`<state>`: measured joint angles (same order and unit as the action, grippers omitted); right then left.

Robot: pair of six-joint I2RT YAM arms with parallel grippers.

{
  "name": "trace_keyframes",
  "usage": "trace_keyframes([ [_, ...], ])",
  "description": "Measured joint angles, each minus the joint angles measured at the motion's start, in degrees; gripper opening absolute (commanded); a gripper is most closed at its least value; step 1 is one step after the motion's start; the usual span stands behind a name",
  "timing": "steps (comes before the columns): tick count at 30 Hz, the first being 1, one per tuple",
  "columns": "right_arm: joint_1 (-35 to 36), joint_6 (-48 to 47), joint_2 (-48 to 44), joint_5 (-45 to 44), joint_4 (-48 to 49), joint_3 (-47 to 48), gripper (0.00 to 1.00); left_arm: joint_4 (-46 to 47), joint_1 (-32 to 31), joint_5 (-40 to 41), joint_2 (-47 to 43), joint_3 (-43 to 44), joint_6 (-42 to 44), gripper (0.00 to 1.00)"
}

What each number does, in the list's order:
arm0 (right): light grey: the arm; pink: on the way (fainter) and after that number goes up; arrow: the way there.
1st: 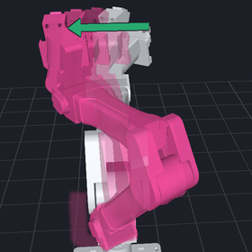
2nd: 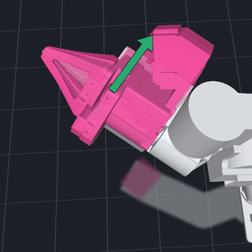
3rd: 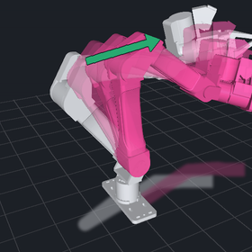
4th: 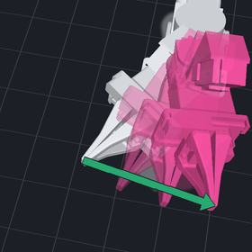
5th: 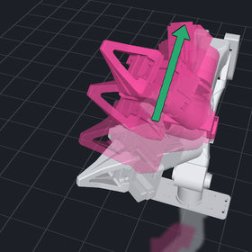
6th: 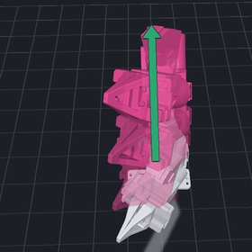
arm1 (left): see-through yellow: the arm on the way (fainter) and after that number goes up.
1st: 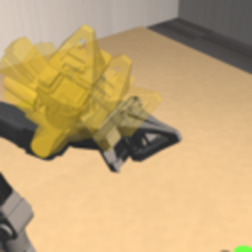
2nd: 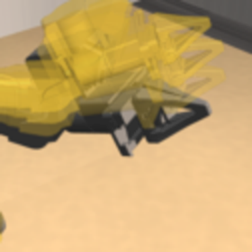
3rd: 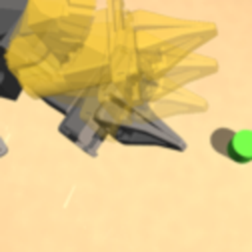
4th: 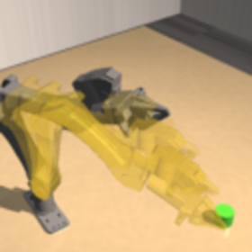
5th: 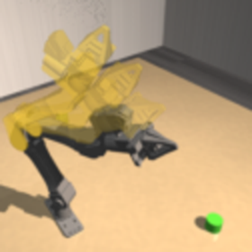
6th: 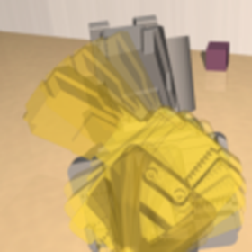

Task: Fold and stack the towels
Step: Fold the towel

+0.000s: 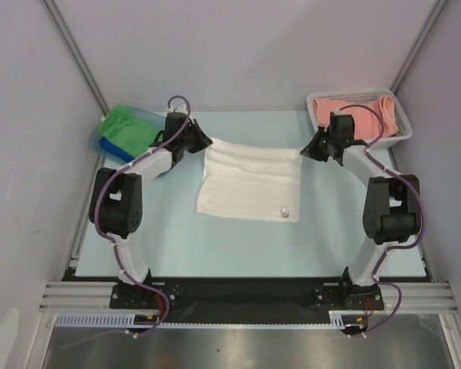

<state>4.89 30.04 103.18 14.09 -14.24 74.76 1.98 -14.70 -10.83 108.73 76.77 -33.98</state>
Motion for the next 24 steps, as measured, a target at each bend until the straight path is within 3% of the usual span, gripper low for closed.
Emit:
trace_keyframes([
  [10,-0.1,1.2,-4.5,2.1,1.9,-6.8,0.01,0.4,0.0,0.0,-4.7,-8.9,0.0,0.0],
  [19,-0.1,1.2,-3.2,2.1,3.0,-2.0,0.01,1.2,0.0,0.0,-3.3,-6.0,0.0,0.01],
  [22,-0.1,1.2,0.3,2.5,5.1,-0.3,0.02,3.0,0.0,-0.1,0.0,-2.8,-0.1,0.04],
  [24,-0.1,1.2,3.0,2.7,6.5,0.3,0.06,3.7,0.1,-0.2,2.7,-0.6,-0.2,0.14],
])
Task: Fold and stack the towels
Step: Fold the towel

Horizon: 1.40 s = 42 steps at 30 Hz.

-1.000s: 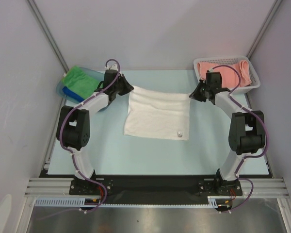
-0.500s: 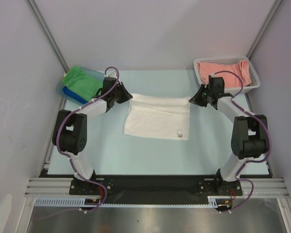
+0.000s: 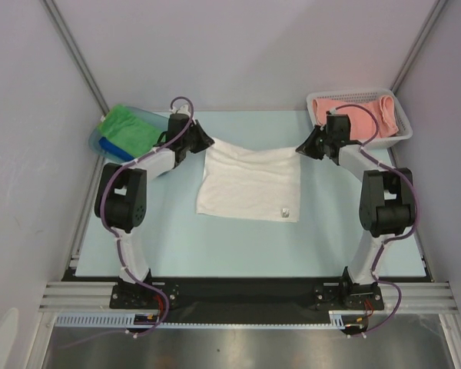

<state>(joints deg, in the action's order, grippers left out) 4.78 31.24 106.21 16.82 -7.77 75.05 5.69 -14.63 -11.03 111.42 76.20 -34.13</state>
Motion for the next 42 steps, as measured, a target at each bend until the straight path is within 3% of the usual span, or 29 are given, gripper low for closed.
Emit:
trace_keyframes([
  [2,0.0,0.0,2.4,0.0,0.4,0.7,0.13,0.2,0.0,-0.2,2.4,2.1,-0.3,0.15],
  [5,-0.2,0.0,5.5,-0.2,0.7,2.0,0.24,0.2,0.1,-0.2,5.6,4.9,-0.3,0.32],
  [7,-0.4,0.0,6.3,-0.7,0.9,2.4,0.37,0.0,0.3,-0.1,6.6,5.7,-0.3,0.36],
  [10,-1.0,0.3,6.4,-1.5,1.4,2.9,0.45,-0.1,0.6,0.0,7.3,6.2,-0.4,0.47],
  [20,-1.2,0.0,6.4,-4.9,0.7,4.9,0.45,-2.5,1.3,0.9,8.3,8.5,-0.3,0.45],
  [28,0.7,-1.1,12.0,-7.6,-1.8,15.4,0.41,-10.3,1.3,1.8,17.7,22.3,0.7,0.44],
  [34,0.7,-1.3,16.3,-7.5,-3.7,18.2,0.39,-16.4,1.3,0.2,23.9,29.8,1.3,0.42],
  [38,1.4,-1.5,18.6,-7.4,-4.9,20.7,0.46,-20.4,1.3,0.0,27.8,36.3,1.8,0.52],
  [42,1.7,-1.6,19.1,-7.6,-5.9,21.6,0.46,-22.7,1.3,0.2,28.2,37.7,1.9,0.52],
])
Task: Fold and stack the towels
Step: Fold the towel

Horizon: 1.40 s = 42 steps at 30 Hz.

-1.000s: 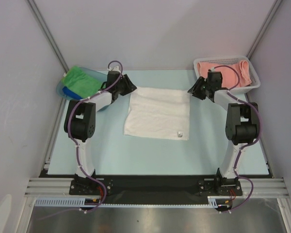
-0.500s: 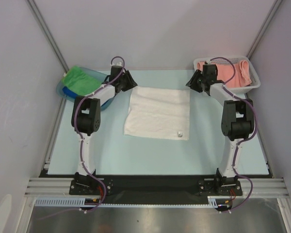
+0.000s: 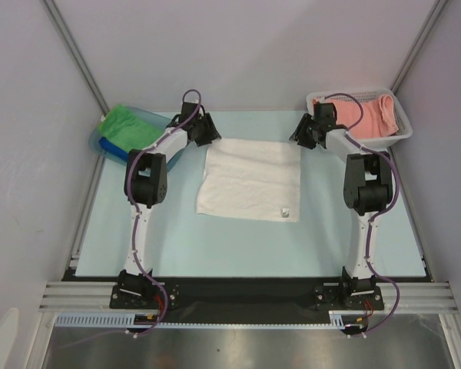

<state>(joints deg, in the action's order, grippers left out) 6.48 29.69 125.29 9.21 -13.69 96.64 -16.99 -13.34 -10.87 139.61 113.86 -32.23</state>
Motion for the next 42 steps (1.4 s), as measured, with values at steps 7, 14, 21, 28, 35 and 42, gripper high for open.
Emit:
trace_keyframes([
  [7,0.4,-2.0,0.7,-3.0,-2.6,2.2,0.45,-3.1,0.0,1.6,0.9,3.6,0.8,0.5],
  [14,2.9,-6.7,0.8,-12.3,-5.1,2.4,0.46,-4.3,0.0,3.8,0.9,3.5,1.8,0.51],
  [21,4.5,-9.9,2.1,-20.1,-8.9,5.6,0.47,-8.0,0.0,6.3,0.9,3.9,3.3,0.53],
  [28,5.1,-11.0,4.9,-22.3,-10.3,7.9,0.47,-10.1,0.0,6.4,1.8,7.3,4.3,0.53],
  [35,5.7,-11.8,7.0,-22.5,-11.5,10.0,0.46,-10.4,0.0,6.3,3.5,9.6,4.3,0.52],
  [42,5.8,-12.0,9.1,-23.4,-11.9,12.2,0.45,-11.1,0.0,6.2,5.8,12.2,4.4,0.51],
])
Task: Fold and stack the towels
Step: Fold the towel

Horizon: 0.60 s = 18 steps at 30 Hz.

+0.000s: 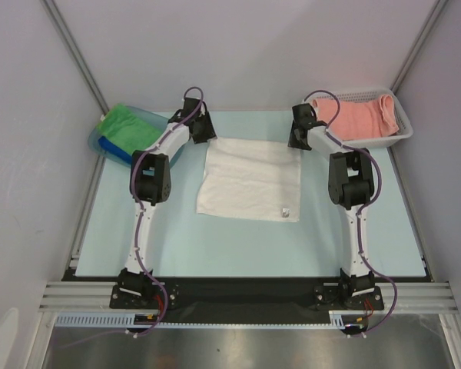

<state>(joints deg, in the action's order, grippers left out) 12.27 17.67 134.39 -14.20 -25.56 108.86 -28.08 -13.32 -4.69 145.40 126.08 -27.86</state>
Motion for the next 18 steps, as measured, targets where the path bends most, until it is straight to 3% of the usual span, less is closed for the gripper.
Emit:
trace_keyframes([
  [3,0.1,-0.2,0.9,0.0,-0.2,0.8,0.43,0.0,0.0,-0.2,0.7,0.8,0.0,0.49],
  [5,0.1,-0.4,1.1,0.0,-0.2,0.9,0.4,0.0,0.0,-0.3,0.7,0.9,0.0,0.43],
  [9,-0.1,-0.7,1.1,-0.2,-0.5,1.2,0.21,0.1,0.0,-1.2,1.0,1.0,0.0,0.33],
  [12,-0.1,-1.0,1.1,-0.4,-0.5,1.3,0.06,1.0,0.0,-2.4,1.1,0.6,0.1,0.19],
  [13,-0.1,-1.0,1.1,-0.5,-0.5,1.3,0.04,1.8,0.0,-3.0,1.1,0.2,0.0,0.11],
  [15,-0.1,-1.1,1.1,-0.6,-0.4,1.3,0.02,5.8,0.0,-4.3,0.5,-2.5,-0.1,0.03],
  [18,-0.1,-1.2,1.0,-1.0,0.2,1.1,0.0,11.1,0.0,-5.2,-2.0,-8.3,-0.1,0.0],
])
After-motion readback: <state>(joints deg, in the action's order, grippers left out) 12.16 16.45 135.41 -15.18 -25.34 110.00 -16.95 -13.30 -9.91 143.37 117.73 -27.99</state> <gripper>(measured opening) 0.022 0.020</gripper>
